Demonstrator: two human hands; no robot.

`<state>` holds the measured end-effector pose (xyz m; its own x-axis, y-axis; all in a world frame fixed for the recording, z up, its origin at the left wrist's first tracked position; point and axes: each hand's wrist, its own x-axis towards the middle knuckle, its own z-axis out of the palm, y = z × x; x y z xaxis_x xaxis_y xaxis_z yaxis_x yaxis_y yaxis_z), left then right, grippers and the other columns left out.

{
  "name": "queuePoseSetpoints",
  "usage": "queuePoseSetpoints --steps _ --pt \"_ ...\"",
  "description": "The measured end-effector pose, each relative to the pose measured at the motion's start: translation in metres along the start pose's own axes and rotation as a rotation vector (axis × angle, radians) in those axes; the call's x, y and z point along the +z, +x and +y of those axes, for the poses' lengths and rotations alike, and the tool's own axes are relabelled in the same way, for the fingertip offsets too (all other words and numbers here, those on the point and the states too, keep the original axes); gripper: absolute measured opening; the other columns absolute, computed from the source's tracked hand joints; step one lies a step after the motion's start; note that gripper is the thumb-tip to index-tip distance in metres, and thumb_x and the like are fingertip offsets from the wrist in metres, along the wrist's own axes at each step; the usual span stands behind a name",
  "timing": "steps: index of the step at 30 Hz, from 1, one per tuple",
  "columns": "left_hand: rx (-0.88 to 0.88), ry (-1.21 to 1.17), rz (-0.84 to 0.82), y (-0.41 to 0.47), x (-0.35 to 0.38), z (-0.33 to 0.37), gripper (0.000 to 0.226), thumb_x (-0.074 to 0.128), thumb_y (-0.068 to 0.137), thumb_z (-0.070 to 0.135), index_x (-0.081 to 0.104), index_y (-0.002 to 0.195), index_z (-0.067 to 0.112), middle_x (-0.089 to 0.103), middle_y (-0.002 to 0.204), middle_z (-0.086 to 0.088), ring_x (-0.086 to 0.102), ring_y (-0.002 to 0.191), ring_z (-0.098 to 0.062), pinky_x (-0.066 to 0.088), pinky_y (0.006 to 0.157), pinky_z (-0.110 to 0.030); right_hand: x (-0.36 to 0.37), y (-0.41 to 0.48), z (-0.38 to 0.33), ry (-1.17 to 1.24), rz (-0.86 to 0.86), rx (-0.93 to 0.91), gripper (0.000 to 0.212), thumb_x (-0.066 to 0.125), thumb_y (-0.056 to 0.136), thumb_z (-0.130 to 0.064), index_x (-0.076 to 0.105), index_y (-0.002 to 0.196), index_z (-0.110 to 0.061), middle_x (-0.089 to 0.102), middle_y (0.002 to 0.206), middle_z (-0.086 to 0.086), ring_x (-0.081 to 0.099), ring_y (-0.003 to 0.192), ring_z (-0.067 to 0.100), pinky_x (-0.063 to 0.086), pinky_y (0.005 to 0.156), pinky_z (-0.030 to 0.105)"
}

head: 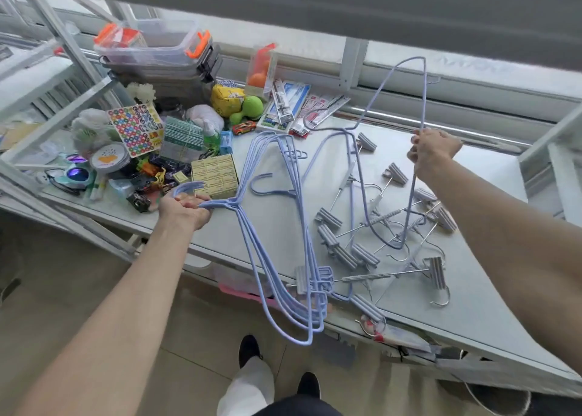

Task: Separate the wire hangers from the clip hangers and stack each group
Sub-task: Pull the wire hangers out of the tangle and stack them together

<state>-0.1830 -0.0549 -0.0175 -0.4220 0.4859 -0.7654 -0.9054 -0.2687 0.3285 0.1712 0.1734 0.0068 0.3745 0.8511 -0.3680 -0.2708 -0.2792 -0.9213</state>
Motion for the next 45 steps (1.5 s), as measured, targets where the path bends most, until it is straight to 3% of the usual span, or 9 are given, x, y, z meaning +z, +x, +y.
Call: queuePoseSetpoints --steps 4,9,15,21,28,34,38,43,45 --pt "0.021 0.015 -0.085 -0.01 0.001 -0.012 0.077 0.029 0.1 0.017 0.035 0.024 0.01 0.018 0.03 0.004 0.02 0.029 -0.013 0.032 0.051 -0.018 0.006 -0.014 0.006 0.003 -0.154 0.185 0.035 0.032 0.096 0.004 0.053 0.07 -0.005 0.039 0.053 0.001 0.025 0.025 0.004 0.018 0.029 0.013" --pt "-0.021 -0.036 -0.073 -0.006 0.0 -0.016 0.052 0.037 0.099 0.02 0.029 0.048 0.018 0.023 0.033 0.006 0.025 0.032 -0.012 0.036 0.055 -0.02 0.03 -0.065 0.044 -0.014 -0.44 0.36 0.035 0.023 0.102 -0.001 0.05 0.079 -0.003 0.039 0.04 -0.004 0.024 0.026 0.002 0.017 0.025 0.013" --pt "-0.024 -0.022 -0.112 -0.001 -0.004 -0.016 0.056 0.038 0.099 0.027 0.032 0.044 0.019 0.029 0.036 0.005 0.032 0.035 -0.009 0.038 0.058 -0.019 0.055 -0.122 0.083 -0.106 -0.586 0.426 0.034 0.025 0.1 0.001 0.049 0.076 -0.003 0.037 0.046 -0.001 0.023 0.025 0.001 0.017 0.025 0.011" --pt "-0.057 -0.094 -0.106 -0.007 -0.006 -0.016 0.044 0.042 0.099 0.025 0.051 0.058 0.015 0.054 0.041 0.0 0.052 0.057 -0.013 0.045 0.06 -0.025 0.067 -0.144 0.113 -0.324 -0.531 0.237 0.034 0.035 0.093 0.004 0.05 0.064 -0.004 0.044 0.056 0.007 0.031 0.029 0.008 0.022 0.034 0.009" --pt "-0.02 0.012 -0.096 -0.016 -0.002 -0.016 0.04 0.043 0.092 0.027 0.044 0.053 0.018 0.047 0.04 0.004 0.048 0.047 -0.012 0.042 0.067 -0.023 0.065 -0.139 0.124 -0.714 -0.375 -0.093 0.027 0.043 0.069 -0.009 0.061 0.076 0.01 0.066 0.079 0.025 0.064 0.056 0.035 0.058 0.053 0.045" --pt "0.007 0.145 0.136 -0.019 0.007 -0.016 0.044 0.048 0.09 0.029 0.026 0.053 0.019 0.025 0.034 0.002 0.03 0.05 -0.016 0.042 0.072 -0.022 0.064 -0.164 0.106 -1.166 -0.382 -0.427 0.023 0.049 0.084 -0.011 0.062 0.098 0.0 0.062 0.105 0.021 0.06 0.097 0.04 0.044 0.075 0.036" --pt "0.013 0.154 0.205 -0.02 0.01 -0.015 0.04 0.042 0.091 0.025 0.025 0.056 0.018 0.018 0.036 0.001 0.022 0.05 -0.017 0.038 0.069 -0.028 0.069 -0.159 0.102 -1.267 -0.394 -0.539 0.027 0.046 0.086 -0.013 0.063 0.1 0.0 0.062 0.107 0.021 0.059 0.099 0.041 0.046 0.078 0.038" --pt "-0.023 0.194 0.212 -0.023 0.01 -0.006 0.024 0.037 0.09 0.02 0.038 0.066 0.016 0.038 0.055 -0.001 0.035 0.054 -0.018 0.047 0.069 -0.027 0.072 -0.135 0.095 -1.232 -0.395 -0.507 0.032 0.04 0.085 -0.009 0.058 0.109 0.002 0.055 0.115 0.022 0.055 0.107 0.04 0.046 0.086 0.043" --pt "-0.024 0.206 0.178 -0.031 0.012 -0.003 0.03 0.032 0.095 0.018 0.04 0.066 0.012 0.044 0.043 -0.006 0.041 0.053 -0.017 0.05 0.063 -0.028 0.074 -0.122 0.091 -1.266 -0.433 -0.549 0.034 0.044 0.085 -0.005 0.05 0.118 0.001 0.053 0.121 0.021 0.053 0.112 0.039 0.045 0.089 0.044"
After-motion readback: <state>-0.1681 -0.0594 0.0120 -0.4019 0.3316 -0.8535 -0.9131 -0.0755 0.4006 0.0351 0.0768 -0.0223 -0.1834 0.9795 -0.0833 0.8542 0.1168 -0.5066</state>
